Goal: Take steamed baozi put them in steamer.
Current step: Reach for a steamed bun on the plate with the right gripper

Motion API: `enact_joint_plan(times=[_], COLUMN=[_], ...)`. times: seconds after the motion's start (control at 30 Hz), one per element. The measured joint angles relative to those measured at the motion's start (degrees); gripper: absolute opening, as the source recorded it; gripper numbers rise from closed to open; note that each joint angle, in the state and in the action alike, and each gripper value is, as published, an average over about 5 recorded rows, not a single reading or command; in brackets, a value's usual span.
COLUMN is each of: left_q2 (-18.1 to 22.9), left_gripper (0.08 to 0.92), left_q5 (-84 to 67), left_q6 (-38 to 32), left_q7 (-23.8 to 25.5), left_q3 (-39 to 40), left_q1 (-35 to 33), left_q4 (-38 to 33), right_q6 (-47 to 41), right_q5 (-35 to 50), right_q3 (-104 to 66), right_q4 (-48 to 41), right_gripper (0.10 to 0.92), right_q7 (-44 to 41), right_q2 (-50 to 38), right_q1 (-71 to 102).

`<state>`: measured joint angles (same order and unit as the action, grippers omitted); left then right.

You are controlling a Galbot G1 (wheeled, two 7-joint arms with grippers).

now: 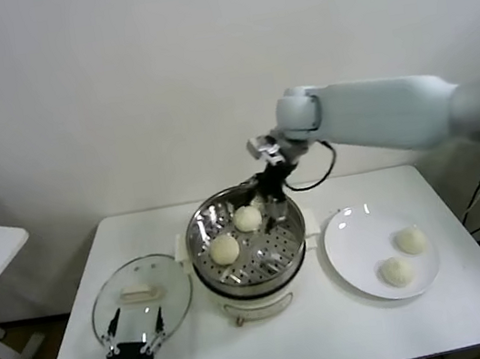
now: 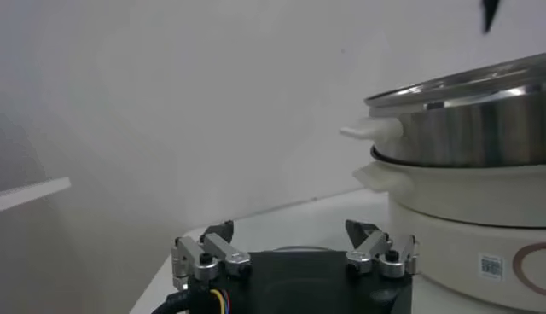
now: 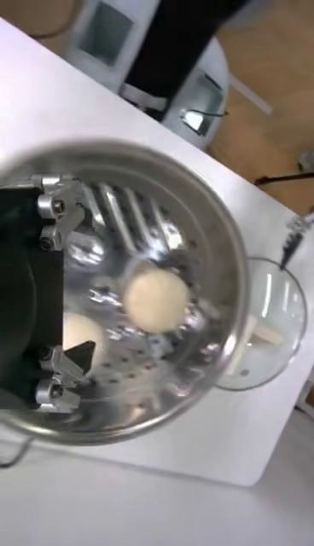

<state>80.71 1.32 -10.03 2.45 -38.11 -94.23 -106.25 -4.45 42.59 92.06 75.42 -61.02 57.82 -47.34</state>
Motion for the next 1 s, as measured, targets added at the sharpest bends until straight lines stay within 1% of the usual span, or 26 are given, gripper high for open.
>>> enact_joint_plan(times=[0.13, 0.3, 0.47, 0.7, 1.0], left_q2=[0.2, 0.8, 1.3, 1.9, 1.9], left_gripper=[0.823, 0.823, 0.823, 0.823, 0.823], left_q5=[-0.1, 0.0, 0.3, 0.4, -0.1], left_q6=[-0.2, -0.3, -0.5, -1.3, -1.5], left_q7=[0.0, 0.2, 0.3, 0.3, 0.2], left_q3=[0.2, 0.5, 0.8, 0.8, 0.3], left_q1=[-0.4, -1.0, -1.7, -3.4, -4.2], left_q4=[-0.1, -0.9, -2.0, -3.3, -3.8], right_q6=[1.5, 2.7, 3.0, 2.5, 1.6], right_q5=[-4.4, -11.3, -18.3, -25.7, -30.6], right_q3=[0.3, -1.7, -5.8, -11.1, -15.2], right_q4=[3.7, 6.3, 7.1, 5.5, 2.5], right_gripper=[0.823, 0.823, 0.823, 0.823, 0.823], right_q7=[-1.0, -1.6, -1.8, -1.4, -0.2], right_q2=[-8.1, -17.4, -23.4, -26.7, -26.7], right_q1=[-1.0, 1.6, 8.0, 17.8, 26.8])
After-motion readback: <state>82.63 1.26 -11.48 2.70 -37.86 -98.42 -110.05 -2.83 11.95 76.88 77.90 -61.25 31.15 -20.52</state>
